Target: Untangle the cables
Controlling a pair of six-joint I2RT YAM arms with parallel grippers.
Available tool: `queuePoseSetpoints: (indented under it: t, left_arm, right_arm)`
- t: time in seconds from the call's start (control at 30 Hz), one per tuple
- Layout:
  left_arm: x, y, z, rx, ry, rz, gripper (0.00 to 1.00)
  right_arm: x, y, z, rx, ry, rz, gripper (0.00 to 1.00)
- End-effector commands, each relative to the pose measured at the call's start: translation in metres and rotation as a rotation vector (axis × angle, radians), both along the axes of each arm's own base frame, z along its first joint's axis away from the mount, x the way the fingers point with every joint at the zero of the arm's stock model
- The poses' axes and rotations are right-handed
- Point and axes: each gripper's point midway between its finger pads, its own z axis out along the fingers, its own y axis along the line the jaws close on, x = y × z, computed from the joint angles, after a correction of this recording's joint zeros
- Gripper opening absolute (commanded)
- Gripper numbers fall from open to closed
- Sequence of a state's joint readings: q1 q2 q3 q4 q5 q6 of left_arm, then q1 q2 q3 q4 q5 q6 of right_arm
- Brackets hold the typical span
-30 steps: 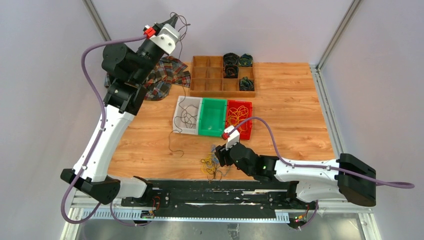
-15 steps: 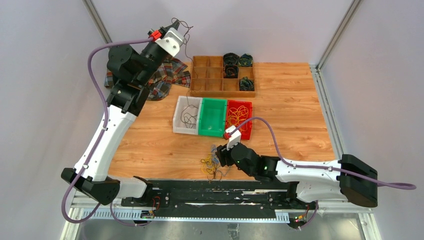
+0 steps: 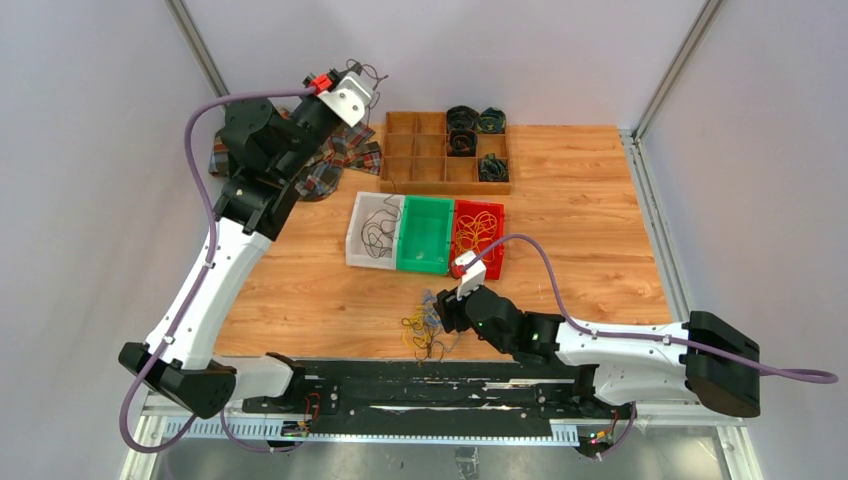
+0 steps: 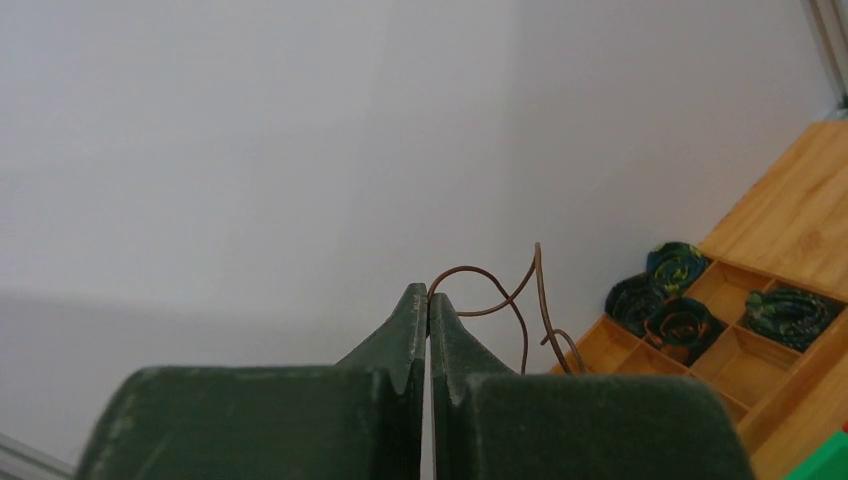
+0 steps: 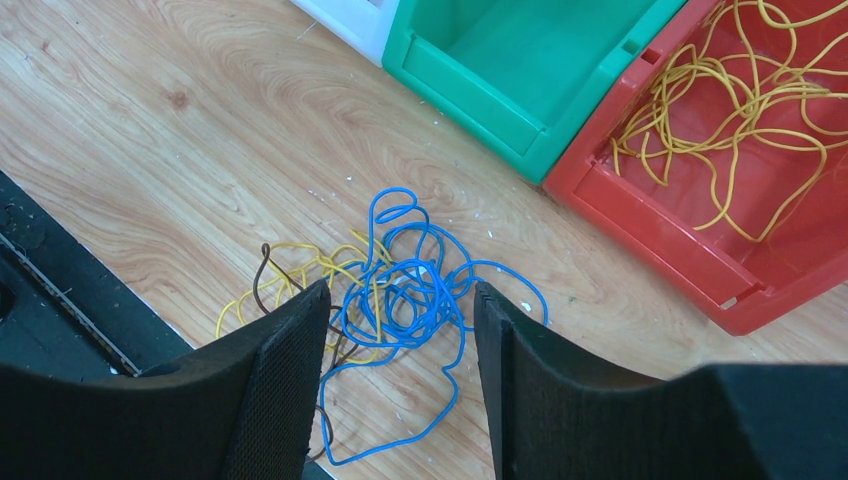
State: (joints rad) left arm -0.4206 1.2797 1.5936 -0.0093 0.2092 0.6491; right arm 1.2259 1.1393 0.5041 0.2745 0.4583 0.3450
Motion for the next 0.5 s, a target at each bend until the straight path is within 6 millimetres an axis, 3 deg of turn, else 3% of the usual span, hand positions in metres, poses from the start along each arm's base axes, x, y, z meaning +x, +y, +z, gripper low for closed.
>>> queuePoseSetpoints:
  t: [0.0,0.27,0.47]
  left_arm:
    - [-0.004,0.001,-0.028,0.061,0.041,0.002,0.00]
    - [0.015,0.001,-0.082,0.181,0.095,0.052,0.00]
    - [0.037,0.014,-0.105,0.268,0.113,0.126,0.01]
  right_arm:
    - [0.000,-0.007,-0.004,0.004,0.003,-0.028,0.55]
    - [-0.001,-0.008,-0.006,0.004,0.013,-0.032,0.54]
    - [-0.002,-0.011,-0.009,-0.001,0.020,-0.037,0.54]
